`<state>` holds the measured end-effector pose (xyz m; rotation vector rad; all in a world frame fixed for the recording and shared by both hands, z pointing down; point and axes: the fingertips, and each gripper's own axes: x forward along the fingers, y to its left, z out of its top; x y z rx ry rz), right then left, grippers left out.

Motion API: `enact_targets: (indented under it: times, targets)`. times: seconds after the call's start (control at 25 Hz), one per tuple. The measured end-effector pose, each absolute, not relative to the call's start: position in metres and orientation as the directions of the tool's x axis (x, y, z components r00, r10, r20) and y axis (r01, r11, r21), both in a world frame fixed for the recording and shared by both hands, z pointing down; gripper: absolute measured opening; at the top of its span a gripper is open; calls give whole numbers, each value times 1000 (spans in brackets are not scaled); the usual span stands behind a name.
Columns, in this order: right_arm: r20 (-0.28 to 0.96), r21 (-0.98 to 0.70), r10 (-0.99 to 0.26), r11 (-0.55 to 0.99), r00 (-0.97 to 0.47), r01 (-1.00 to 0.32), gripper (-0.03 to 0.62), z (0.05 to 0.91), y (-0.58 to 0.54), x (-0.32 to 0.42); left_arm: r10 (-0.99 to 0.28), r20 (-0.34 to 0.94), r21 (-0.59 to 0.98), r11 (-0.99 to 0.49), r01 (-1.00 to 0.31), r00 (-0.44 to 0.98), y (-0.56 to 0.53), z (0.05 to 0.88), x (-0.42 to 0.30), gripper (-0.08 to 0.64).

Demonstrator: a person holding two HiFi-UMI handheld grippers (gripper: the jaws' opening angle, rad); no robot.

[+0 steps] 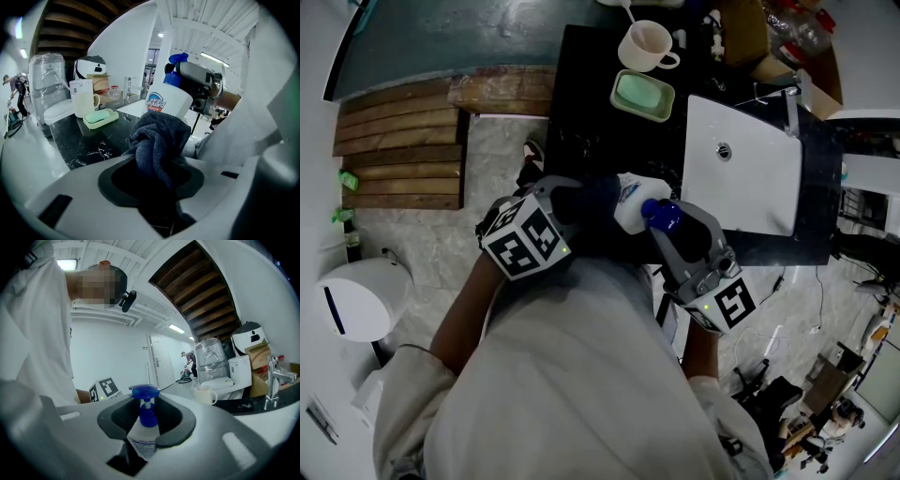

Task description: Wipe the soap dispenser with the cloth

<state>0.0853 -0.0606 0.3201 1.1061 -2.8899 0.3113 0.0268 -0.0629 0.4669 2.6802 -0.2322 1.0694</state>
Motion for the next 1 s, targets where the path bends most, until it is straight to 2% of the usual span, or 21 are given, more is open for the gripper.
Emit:
enact_targets:
  times: [0.48,0.8,1.0]
  targets:
    - [99,-175,-659,726,-746,-665,81,322,-61,87,-95,823,9,-984,-179,560,-63,485,19,143]
    - [94,-169,-656,731,-749,-661,81,321,-60,85,-139,863,-68,-985,-160,486,-66,492,18,144]
    - [93,-170,-652,734,-753,-657,81,322,-60,85,-126,862,-56,-986,-154,490,-66,492,20,144]
